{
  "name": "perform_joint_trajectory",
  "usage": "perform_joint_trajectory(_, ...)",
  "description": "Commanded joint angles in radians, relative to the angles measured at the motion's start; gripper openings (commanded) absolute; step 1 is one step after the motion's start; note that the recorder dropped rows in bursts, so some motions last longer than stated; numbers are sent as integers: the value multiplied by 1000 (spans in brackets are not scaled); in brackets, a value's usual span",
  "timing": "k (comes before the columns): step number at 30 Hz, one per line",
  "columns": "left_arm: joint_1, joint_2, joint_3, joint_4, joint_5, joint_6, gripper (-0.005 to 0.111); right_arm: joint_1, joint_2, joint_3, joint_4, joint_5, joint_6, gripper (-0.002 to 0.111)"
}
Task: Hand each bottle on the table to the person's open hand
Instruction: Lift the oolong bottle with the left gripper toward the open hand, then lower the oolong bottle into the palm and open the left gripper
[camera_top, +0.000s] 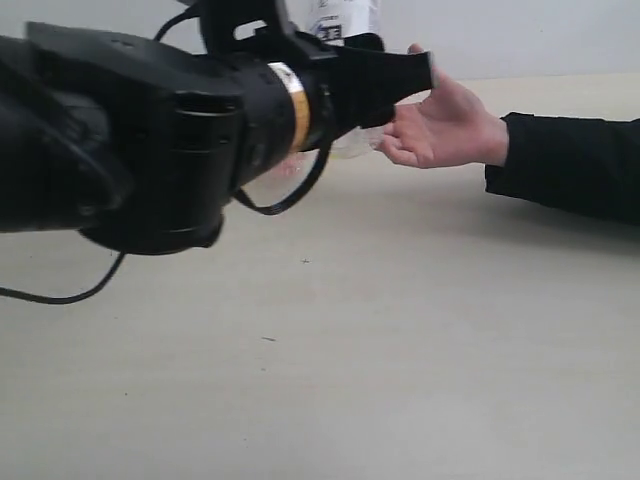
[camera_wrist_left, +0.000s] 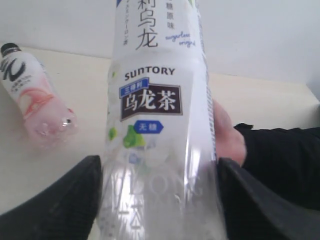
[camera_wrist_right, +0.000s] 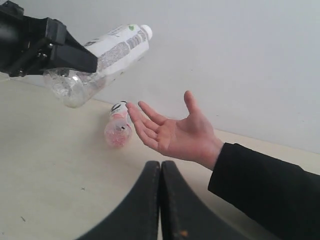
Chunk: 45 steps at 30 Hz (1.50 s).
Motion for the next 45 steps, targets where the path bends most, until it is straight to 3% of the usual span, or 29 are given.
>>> perform_joint_trajectory(1, -40, 128, -142, -2, 25, -11, 0, 1, -5, 5, 0, -13, -1, 1)
perform_joint_trajectory(14, -38, 415, -392, -33, 37, -11, 0, 1, -5, 5, 0, -13, -1, 1)
perform_joint_trajectory(23, 7, 475, -399, -131, 36, -11, 0, 1, -5, 5, 0, -13, -1, 1)
perform_joint_trajectory(41, 48, 485, -399, -128, -31, -11, 0, 1, -5, 5, 0, -13, -1, 1)
perform_joint_trajectory(45, 50, 485, -399, -130, -33, 0, 11, 1, -5, 5, 0, -13, -1, 1)
